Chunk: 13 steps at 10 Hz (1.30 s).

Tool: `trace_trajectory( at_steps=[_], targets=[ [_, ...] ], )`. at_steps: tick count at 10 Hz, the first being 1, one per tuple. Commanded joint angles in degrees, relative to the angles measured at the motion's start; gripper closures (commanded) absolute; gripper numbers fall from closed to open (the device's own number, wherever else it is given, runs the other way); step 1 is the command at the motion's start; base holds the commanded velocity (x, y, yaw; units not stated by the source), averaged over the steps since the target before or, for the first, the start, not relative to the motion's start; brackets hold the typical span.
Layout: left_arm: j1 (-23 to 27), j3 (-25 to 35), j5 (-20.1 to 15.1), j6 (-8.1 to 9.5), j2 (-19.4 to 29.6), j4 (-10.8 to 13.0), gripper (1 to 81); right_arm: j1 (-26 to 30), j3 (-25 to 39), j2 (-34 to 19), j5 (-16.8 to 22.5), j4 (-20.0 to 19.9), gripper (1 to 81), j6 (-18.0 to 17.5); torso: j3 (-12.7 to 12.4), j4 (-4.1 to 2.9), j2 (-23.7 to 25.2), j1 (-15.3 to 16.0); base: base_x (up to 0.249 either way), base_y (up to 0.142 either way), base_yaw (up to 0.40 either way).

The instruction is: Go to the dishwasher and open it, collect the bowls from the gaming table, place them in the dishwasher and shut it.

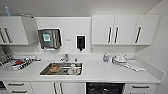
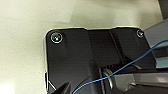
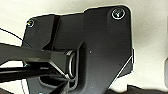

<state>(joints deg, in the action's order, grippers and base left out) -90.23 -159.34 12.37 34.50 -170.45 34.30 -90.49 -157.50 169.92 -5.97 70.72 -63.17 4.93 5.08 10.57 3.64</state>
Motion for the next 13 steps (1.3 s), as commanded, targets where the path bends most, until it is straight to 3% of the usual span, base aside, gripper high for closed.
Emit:
trace_trajectory(
  at_steps=[1,2,6,7,8,9,11,13],
  targets=[
    [2.91,-0.36,-2.00,-0.22,0.63,-0.20,1.0,1.85,-0.51,-0.44,2.55,-1.37,1.0,-0.46,0.00,0.00,0.00,0.00,0.000,0.000,0.000],
    [2.91,-0.35,-2.00,-0.22,0.63,-0.20,1.0,1.15,-1.04,-0.35,2.46,-8.77,1.0,0.76,0.00,0.00,0.00,0.00,0.000,0.000,0.000],
    [3.00,-0.36,-2.00,-0.31,0.46,-0.20,1.0,0.44,-2.09,1.40,2.63,-41.29,1.0,35.94,-0.02,0.00,0.00,0.00,0.000,0.000,0.000],
    [3.17,-0.36,-2.00,-0.31,0.46,-0.20,1.0,0.44,-2.10,1.32,2.55,-48.16,1.0,43.50,-0.02,0.00,0.00,0.00,0.000,0.000,0.000],
    [3.26,-0.62,-2.00,-0.14,0.54,-0.20,1.0,0.44,-2.00,1.40,2.55,-51.78,1.0,48.00,-0.02,0.00,0.00,-0.02,0.000,0.000,0.000],
    [3.35,-0.80,-2.00,0.13,0.63,-0.20,1.0,0.44,-2.18,1.58,2.63,-54.54,1.0,50.95,-0.02,0.00,0.00,-0.02,0.000,0.000,0.000],
    [2.82,-0.36,-2.94,0.48,-0.06,-0.55,1.0,1.05,-1.14,0.27,3.15,-55.69,1.0,51.66,-0.02,0.00,0.00,-0.02,0.000,0.000,0.000],
    [2.91,-0.27,-11.65,0.83,-2.17,-0.55,1.0,2.37,0.63,-0.61,5.08,-55.24,1.0,51.83,-0.05,0.00,0.00,-0.02,0.000,0.000,0.000]
  ],
)
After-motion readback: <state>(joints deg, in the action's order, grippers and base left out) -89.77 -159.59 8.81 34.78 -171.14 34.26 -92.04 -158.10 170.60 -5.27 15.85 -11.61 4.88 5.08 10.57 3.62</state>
